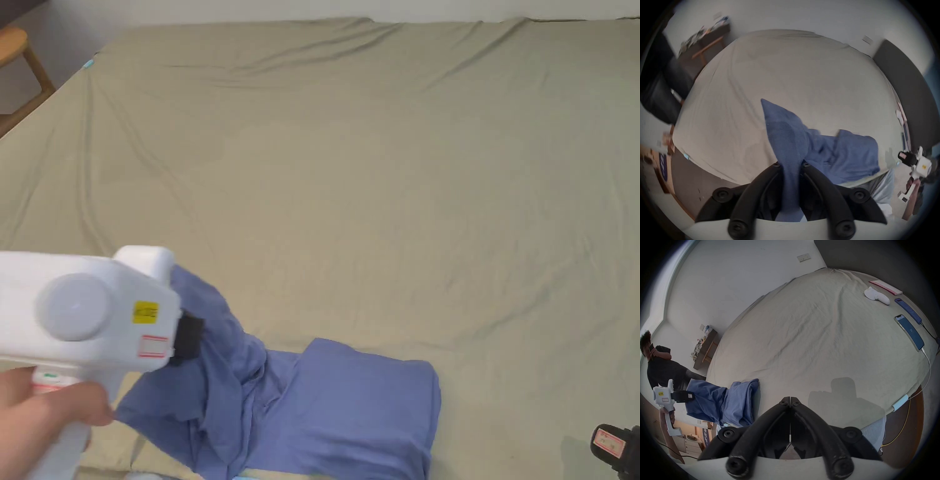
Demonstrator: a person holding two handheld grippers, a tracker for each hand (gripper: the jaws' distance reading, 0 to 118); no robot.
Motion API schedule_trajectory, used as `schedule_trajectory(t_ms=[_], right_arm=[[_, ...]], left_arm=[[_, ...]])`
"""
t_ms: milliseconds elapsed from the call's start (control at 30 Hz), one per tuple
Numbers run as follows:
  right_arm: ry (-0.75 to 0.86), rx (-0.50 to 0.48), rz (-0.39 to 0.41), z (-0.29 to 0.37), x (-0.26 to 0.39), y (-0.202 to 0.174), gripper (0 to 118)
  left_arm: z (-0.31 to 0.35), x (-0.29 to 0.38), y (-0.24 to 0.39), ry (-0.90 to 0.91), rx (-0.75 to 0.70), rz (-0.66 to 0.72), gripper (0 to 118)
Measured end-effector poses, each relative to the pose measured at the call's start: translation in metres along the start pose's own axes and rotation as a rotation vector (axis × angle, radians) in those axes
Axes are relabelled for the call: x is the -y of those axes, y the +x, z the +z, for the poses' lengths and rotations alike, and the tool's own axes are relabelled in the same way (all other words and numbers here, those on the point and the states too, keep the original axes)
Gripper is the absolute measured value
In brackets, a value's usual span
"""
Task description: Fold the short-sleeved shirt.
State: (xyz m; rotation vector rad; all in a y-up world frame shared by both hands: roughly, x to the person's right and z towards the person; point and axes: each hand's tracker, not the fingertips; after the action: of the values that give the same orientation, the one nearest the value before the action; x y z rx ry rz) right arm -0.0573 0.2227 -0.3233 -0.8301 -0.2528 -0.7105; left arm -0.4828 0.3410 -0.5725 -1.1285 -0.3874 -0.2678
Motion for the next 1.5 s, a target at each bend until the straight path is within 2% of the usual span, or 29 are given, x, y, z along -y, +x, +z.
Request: schedule_trajectory(t_ms=[100,233,267,333,367,400,433,500,633,667,700,767,833,867,900,967,1067,1100,1200,1300,1433,1500], right_arm=[[0.015,-0.014,-0.029,0.004,0.003,0.01,0],[0.027,-0.029,-0.081,0.008,0.01,0.024,0],[0.028,-0.027,-0.093,0.007,0.011,0.03,0],[0.03,-0.018,-0.127,0.007,0.014,0.038,0],[0.031,-0.013,-0.147,0.009,0.016,0.041,0],[0.027,-0.012,-0.158,0.012,0.017,0.042,0],[0.023,-0.009,-0.166,0.016,0.018,0.044,0],[0.033,0.001,-0.165,0.027,0.019,0.046,0],[0.043,0.032,-0.15,0.034,0.014,0.052,0],[0.043,0.035,-0.154,0.032,0.011,0.054,0],[0.042,0.035,-0.156,0.03,0.01,0.054,0],[0.043,0.02,-0.159,0.026,0.008,0.052,0],[0.033,-0.008,-0.16,0.021,0.006,0.047,0],[0.026,-0.017,-0.16,0.017,0.006,0.045,0],[0.019,-0.024,-0.157,0.014,0.006,0.044,0],[0.005,-0.033,-0.145,0.006,0.007,0.044,0],[-0.005,-0.059,-0.145,0.006,0.008,0.038,0],[-0.005,-0.063,-0.146,0.006,0.009,0.037,0],[0.008,-0.074,-0.156,0.013,0.011,0.039,0],[0.021,-0.064,-0.192,0.02,0.012,0.046,0],[0.033,-0.028,-0.21,0.032,0.011,0.052,0],[0.04,-0.011,-0.201,0.038,0.01,0.05,0]], left_arm=[[-0.008,-0.003,0.065,-0.023,-0.113,-0.148,14],[-0.041,0.002,0.139,-0.063,-0.107,-0.272,14],[-0.055,0.005,0.163,-0.075,-0.128,-0.337,18],[-0.088,0.016,0.211,-0.048,-0.164,-0.408,101],[-0.104,0.022,0.236,-0.055,-0.116,-0.467,118],[-0.121,0.025,0.253,-0.084,-0.042,-0.496,110],[-0.126,0.027,0.271,-0.043,0.06,-0.456,110],[-0.131,0.029,0.285,-0.143,0.177,-0.322,110],[-0.111,0.025,0.27,-0.16,0.371,-0.254,109],[-0.104,0.024,0.253,-0.194,0.431,-0.188,109],[-0.099,0.024,0.234,-0.2,0.484,-0.128,100],[-0.084,0.023,0.18,-0.188,0.485,-0.038,69],[-0.064,0.029,0.133,-0.088,0.338,-0.001,17],[-0.051,0.033,0.117,-0.018,0.174,-0.016,4],[-0.045,0.034,0.104,0.024,0.042,-0.001,4],[-0.054,0.03,0.083,-0.017,-0.28,-0.047,4],[-0.106,0.014,0.072,-0.067,-0.548,-0.156,4],[-0.123,0.013,0.076,-0.097,-0.577,-0.176,4],[-0.156,0.023,0.129,-0.152,-0.517,-0.277,3],[-0.174,0.048,0.221,-0.138,-0.551,-0.483,3],[-0.158,0.069,0.323,0.026,-0.386,-0.643,2],[-0.152,0.067,0.338,0.051,-0.241,-0.616,2]])
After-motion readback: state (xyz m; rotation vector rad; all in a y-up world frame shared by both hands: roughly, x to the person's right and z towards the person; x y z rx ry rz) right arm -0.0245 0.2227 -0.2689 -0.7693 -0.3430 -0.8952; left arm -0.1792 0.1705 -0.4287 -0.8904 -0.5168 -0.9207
